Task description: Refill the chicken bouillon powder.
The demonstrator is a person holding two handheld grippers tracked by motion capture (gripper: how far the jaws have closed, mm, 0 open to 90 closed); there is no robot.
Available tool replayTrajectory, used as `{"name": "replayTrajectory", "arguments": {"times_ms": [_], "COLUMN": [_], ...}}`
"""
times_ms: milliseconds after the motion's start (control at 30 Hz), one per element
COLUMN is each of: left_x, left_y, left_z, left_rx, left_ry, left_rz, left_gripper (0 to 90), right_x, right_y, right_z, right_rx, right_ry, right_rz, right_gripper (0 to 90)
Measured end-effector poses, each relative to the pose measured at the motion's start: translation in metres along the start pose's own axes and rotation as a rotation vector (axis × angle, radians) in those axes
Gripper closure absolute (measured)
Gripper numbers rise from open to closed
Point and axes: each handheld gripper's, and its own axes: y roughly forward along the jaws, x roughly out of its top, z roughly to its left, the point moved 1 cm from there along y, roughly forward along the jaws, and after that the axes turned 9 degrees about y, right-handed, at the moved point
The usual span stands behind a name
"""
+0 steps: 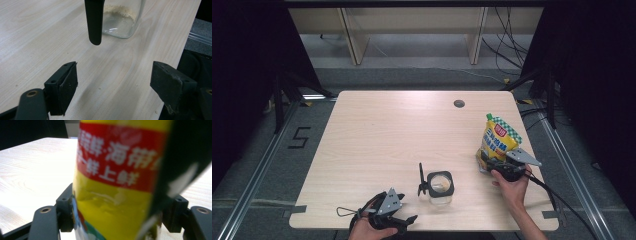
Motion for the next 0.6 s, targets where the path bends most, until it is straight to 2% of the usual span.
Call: {"name": "replayTrajectory", "arguments": {"times_ms": [33,67,100,167,200,233,300,333,367,433,467,500,533,567,600], "left_x": [-0.001,-0.001,-0.001,-0.001,-0.001,-0.002,-0.002,-0.002,-0.003,-0.004,-0.003,-0.004,-0.004,-0.004,-0.004], "left_y": [0.000,-0.001,-0.001,-0.002,-0.002,-0.003,-0.004,-0.005,-0.004,-0.006,-0.006,-0.006,-0.006,-0.006,-0.005], "left_z": [0.001,0.000,0.000,0.002,0.001,0.005,0.004,0.006,0.005,0.007,0.006,0.008,0.008,0.008,0.008], "left_rx": [0.014,0.010,0.013,0.017,0.012,0.028,0.018,0.021,0.026,0.038,0.037,0.030,0.030,0.034,0.039], "left_ry": [-0.003,-0.011,-0.018,-0.005,-0.030,-0.002,-0.013,0.008,-0.021,-0.006,-0.026,-0.022,-0.022,-0.025,-0.027], "left_rz": [0.008,0.001,-0.003,-0.006,-0.020,0.001,-0.002,0.013,-0.009,0.008,-0.003,-0.011,-0.011,-0.009,-0.011], "left_gripper": [21.2,21.3,21.3,21.2,21.3,21.3,21.3,21.4,21.4,21.4,21.4,21.4,21.4,21.4,21.4], "right_x": [0.001,0.004,0.005,0.010,0.013,0.015,0.016,0.017,0.018,0.020,0.021,0.025,0.025,0.029,0.029], "right_y": [0.000,-0.003,-0.003,-0.006,-0.007,-0.009,-0.011,-0.018,-0.022,-0.026,-0.030,-0.038,-0.038,-0.046,-0.046], "right_z": [-0.002,-0.003,-0.003,-0.003,-0.006,-0.005,-0.003,0.000,0.001,0.002,0.006,0.011,0.011,0.016,0.016], "right_rx": [0.011,0.006,0.006,0.007,0.014,0.016,0.011,0.011,0.028,0.039,0.030,0.008,0.008,0.003,0.003], "right_ry": [-0.007,-0.007,-0.002,-0.036,-0.095,-0.107,-0.114,-0.120,-0.115,-0.117,-0.130,-0.207,-0.207,-0.295,-0.295], "right_rz": [0.010,0.035,0.030,0.053,0.069,0.073,0.081,0.101,0.104,0.104,0.092,0.078,0.078,0.060,0.060], "right_gripper": [31.6,33.4,33.7,34.5,34.7,34.9,35.1,35.5,35.7,35.8,35.9,36.0,36.0,36.0,36.0]}}
